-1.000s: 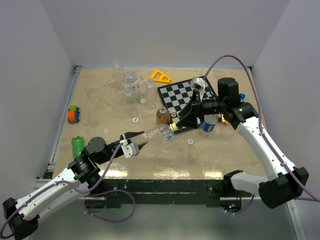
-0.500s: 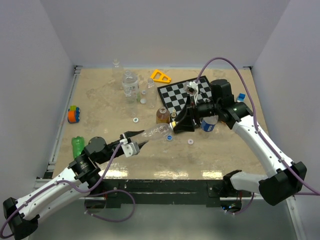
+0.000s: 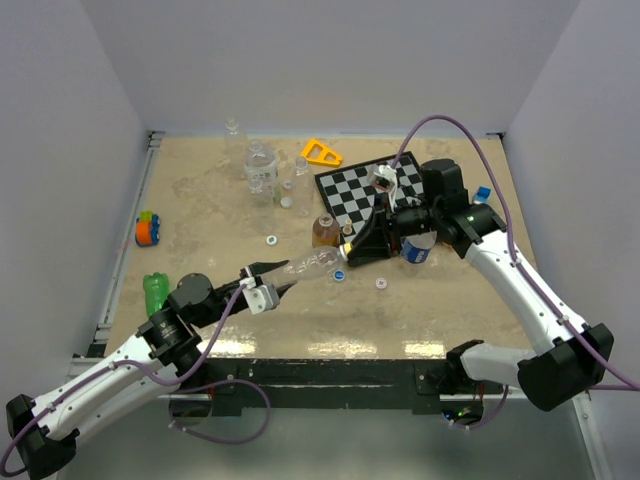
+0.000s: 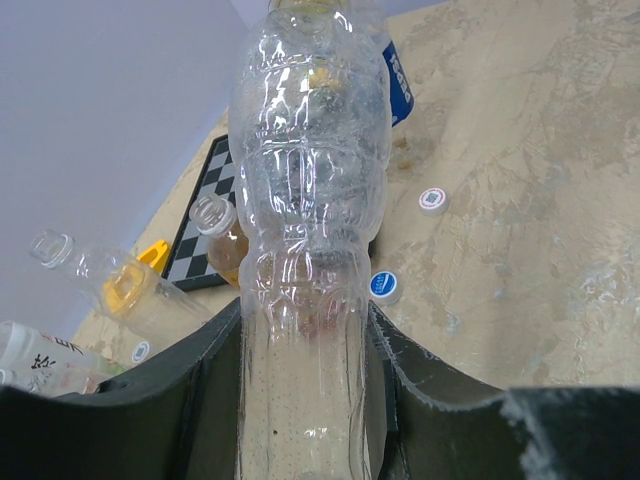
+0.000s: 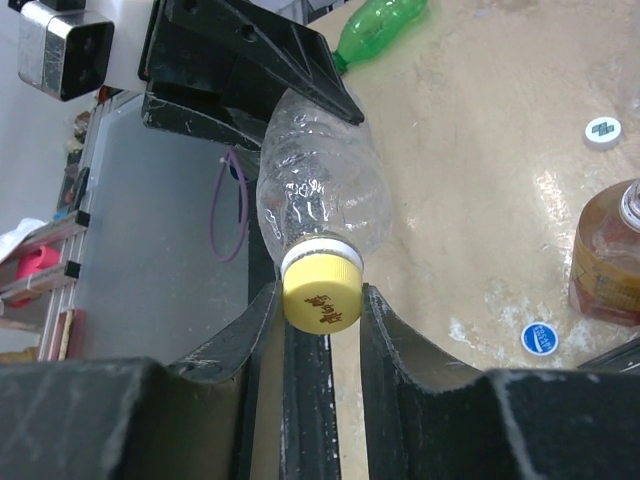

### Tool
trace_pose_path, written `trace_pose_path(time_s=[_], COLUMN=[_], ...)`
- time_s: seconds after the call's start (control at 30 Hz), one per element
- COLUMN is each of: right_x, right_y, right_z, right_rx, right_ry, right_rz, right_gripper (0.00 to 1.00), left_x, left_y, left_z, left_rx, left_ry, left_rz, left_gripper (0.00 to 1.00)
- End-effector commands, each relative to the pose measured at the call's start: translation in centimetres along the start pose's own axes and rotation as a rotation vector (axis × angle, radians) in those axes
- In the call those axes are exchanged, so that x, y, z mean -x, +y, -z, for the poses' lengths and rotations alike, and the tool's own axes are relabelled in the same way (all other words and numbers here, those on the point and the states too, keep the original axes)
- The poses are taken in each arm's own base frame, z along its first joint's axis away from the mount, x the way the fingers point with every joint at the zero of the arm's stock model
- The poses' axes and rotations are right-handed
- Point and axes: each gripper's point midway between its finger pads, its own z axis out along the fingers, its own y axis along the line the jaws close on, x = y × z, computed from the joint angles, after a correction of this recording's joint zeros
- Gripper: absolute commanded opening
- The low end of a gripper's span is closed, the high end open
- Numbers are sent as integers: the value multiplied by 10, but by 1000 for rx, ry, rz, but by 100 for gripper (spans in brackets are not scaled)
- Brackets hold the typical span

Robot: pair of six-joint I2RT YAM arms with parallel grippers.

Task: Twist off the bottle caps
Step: Unscrew the bottle cap from the plastic bottle.

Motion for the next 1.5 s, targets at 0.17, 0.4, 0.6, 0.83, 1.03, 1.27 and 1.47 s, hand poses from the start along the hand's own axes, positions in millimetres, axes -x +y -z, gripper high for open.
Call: trace_pose_path(time_s=[0.17, 0.4, 0.6, 0.83, 1.03, 1.27, 1.47], right_x=[1, -14, 1, 8, 12, 3, -6], right_y=[26, 27, 23, 13, 14, 12, 10], right_z=[1, 2, 19, 34, 45, 45, 43], right_rx=[116, 158, 73, -44, -128, -132, -128], right_ry=[55, 176, 219, 267, 276, 278, 276], right_rz=[373, 691, 1145, 1421, 1520, 1491, 1454], right_gripper=[0, 0, 0, 0, 0, 0, 0], left_x=[22, 25, 40, 35, 32, 27, 25], left_y=[-1, -13, -19, -23, -30, -33, -32], left_z=[-3, -4, -5, -13, -25, -31, -28], left_rx=[-23, -94, -145, -200, -270, -299, -277], left_ry=[-71, -87, -145, -115, -84, -57, -55], left_rz=[58, 76, 76, 52, 64, 75, 81], left_gripper=[0, 0, 0, 0, 0, 0, 0])
